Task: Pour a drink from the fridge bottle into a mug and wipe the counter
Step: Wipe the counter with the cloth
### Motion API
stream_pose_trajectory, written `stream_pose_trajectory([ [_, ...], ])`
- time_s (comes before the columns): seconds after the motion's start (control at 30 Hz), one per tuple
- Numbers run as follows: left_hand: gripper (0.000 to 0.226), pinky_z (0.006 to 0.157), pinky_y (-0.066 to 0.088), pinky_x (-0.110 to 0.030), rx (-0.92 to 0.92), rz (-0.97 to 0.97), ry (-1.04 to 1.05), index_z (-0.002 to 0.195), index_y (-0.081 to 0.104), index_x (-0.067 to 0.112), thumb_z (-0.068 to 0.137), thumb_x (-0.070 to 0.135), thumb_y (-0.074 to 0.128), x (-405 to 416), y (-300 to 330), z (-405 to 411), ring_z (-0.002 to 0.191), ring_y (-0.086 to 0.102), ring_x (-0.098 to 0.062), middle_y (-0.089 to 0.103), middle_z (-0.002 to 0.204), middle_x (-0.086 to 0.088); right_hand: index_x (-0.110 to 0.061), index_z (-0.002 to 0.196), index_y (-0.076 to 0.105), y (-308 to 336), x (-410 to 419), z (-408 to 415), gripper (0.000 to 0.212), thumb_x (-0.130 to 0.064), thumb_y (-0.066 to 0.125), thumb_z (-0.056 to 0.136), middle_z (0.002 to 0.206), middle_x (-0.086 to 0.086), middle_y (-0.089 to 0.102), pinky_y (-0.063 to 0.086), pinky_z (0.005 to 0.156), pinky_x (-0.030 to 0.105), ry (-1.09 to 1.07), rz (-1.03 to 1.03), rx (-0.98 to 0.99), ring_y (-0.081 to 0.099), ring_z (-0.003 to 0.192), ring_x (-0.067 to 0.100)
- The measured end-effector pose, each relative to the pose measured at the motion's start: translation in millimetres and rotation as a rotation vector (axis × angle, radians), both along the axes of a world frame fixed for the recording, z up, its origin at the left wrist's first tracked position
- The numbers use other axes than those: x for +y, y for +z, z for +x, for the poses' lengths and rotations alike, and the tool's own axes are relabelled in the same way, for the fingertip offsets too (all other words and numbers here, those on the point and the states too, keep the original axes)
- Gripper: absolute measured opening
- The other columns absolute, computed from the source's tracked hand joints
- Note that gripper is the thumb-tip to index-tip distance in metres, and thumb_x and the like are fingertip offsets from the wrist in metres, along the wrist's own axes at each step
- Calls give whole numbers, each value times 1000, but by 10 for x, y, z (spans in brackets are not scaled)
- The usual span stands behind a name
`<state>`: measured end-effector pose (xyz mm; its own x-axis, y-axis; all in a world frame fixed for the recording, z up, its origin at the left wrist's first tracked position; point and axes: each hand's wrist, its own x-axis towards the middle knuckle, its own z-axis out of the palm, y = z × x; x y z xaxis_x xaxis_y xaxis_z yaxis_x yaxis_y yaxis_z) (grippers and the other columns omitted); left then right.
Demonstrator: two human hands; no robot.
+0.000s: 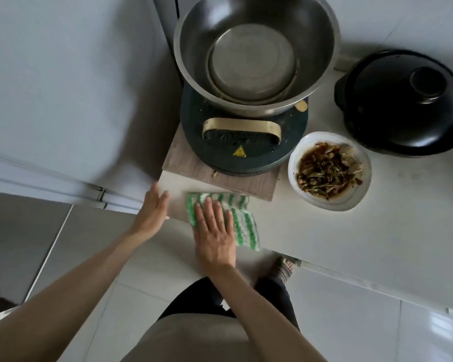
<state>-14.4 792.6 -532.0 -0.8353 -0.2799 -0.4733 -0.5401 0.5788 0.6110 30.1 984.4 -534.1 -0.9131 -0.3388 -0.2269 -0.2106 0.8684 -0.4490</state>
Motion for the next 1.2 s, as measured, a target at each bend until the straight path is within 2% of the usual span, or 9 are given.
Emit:
stream_pose_trajectory([
  [0.1,35,107,34,-30,82,125,189,135,50,18,108,34,34,-96,37,-3,129,51,-23,56,131,-3,-20,162,4,64,-746,-328,66,-28,32,103,170,1,-4,-13,124,47,312,29,-76,-19,153,21],
  [0.2,33,117,32,-48,136,288,358,126,53,6,108,24,32,-243,37,-106,123,52,-30,60,121,-18,-20,162,10,113,-1009,-647,61,-34,25,105,170,-3,1,-18,122,43,407,101,-59,-12,155,18],
  [0.33,60,102,38,-47,6,-19,193,143,40,24,95,59,28,-223,24,-30,122,54,-41,55,137,-21,-25,161,13,56,-616,-527,58,-46,18,107,170,-7,4,-15,123,42,374,94,4,-8,155,15],
  [0.43,62,104,34,-46,11,-74,72,152,23,26,100,59,27,-98,11,84,133,46,-43,44,152,-19,-32,161,13,-8,155,-322,58,-49,15,106,169,-8,8,-6,125,44,225,55,-7,-3,156,16],
  [0.53,70,112,23,-35,100,-41,-7,155,20,18,97,56,28,-17,-14,147,145,32,-26,32,159,-11,-35,161,5,-1,1341,-82,56,-48,15,108,169,-10,1,1,126,48,19,121,1,-7,156,15],
  [0.77,51,107,35,-56,150,-185,-33,145,28,10,104,39,37,137,-76,107,133,38,-40,45,143,-25,-37,159,-2,66,3209,393,62,-57,-2,100,169,-6,-7,-5,126,49,-535,273,-111,-20,153,13],
  [0.97,53,102,41,-58,133,-195,-11,148,28,12,103,40,38,149,-16,88,129,45,-44,44,144,-25,-29,159,-5,32,2532,333,62,-49,6,101,168,-2,-14,-8,125,48,-639,250,-90,-24,152,18],
  [1.07,56,99,43,-53,145,-180,-9,151,26,17,103,46,32,78,1,95,129,48,-41,46,147,-21,-27,160,-1,119,1785,274,61,-44,12,103,167,-3,-11,-4,126,49,-376,126,-73,-20,153,18],
  [1.2,46,74,41,-41,137,-138,93,139,39,28,100,46,23,107,51,126,99,63,-45,65,115,-24,-25,162,7,153,513,18,61,-40,23,105,169,-4,-4,-7,126,46,14,1,-82,-18,154,17],
])
